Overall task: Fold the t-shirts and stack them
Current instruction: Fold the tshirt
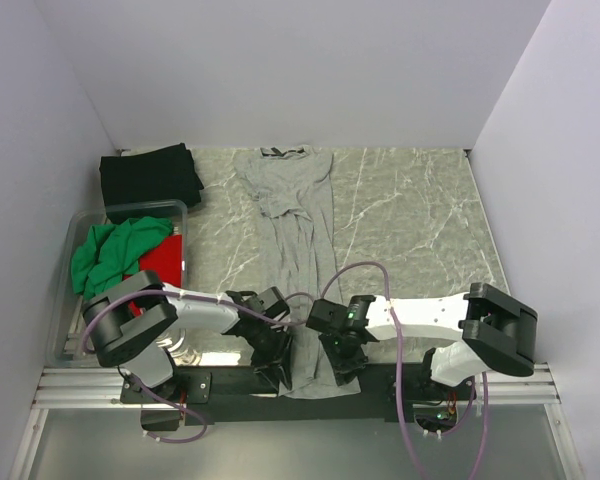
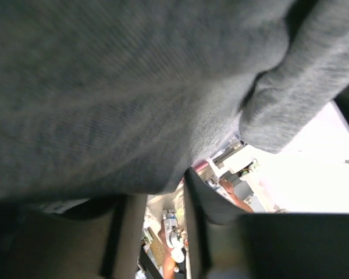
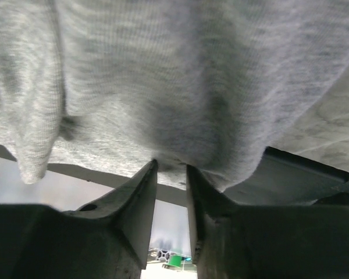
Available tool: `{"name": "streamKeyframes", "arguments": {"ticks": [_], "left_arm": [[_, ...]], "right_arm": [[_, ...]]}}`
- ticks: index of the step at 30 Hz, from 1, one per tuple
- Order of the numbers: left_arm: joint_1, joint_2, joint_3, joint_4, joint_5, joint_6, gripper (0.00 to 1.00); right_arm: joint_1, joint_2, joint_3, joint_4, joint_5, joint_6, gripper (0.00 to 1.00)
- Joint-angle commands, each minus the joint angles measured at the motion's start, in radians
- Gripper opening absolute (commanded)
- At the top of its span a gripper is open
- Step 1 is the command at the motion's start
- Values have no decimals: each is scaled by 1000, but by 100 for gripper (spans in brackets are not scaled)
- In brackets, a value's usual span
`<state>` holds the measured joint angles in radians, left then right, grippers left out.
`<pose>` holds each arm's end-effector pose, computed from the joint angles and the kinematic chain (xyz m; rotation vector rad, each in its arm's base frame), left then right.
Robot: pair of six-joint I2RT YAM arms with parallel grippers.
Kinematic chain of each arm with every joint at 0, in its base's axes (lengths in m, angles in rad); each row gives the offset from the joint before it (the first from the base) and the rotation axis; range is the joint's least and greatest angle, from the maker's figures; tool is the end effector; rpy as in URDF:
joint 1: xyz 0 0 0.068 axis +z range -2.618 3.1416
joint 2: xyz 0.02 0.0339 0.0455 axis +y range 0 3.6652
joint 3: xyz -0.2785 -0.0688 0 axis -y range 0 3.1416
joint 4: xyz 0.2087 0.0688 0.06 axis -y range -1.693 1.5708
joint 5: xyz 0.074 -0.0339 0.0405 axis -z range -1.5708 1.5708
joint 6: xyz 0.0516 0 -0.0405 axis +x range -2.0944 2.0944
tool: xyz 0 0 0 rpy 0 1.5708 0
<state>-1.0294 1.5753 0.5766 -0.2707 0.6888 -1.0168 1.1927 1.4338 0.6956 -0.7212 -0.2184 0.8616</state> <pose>0.0845 -0.2041 0.1403 -0.1571 -2.5846 0.8181 0.0599 0.1812 0.1697 0.5118 -2.9522 -0.3129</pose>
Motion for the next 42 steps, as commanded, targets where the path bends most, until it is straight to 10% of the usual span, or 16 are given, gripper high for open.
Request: {"name": "streamKeyframes", "arguments": {"ticks": [1,7,15,42], "left_arm": [[-23,35,-14,11,-98,15,35],[-49,29,5,-33,-138,15,15],[-55,-26,-18,-84,-173,0,0],[-61,-388,-176,-205,-247,-199,0]], "right_arm": [[18,31,-31,28,53,34,28],[22,4,-34,-4,68,54,0],[24,-75,-13,-95,94,80,0],[24,-274,-146,-202,31,251,0]]}}
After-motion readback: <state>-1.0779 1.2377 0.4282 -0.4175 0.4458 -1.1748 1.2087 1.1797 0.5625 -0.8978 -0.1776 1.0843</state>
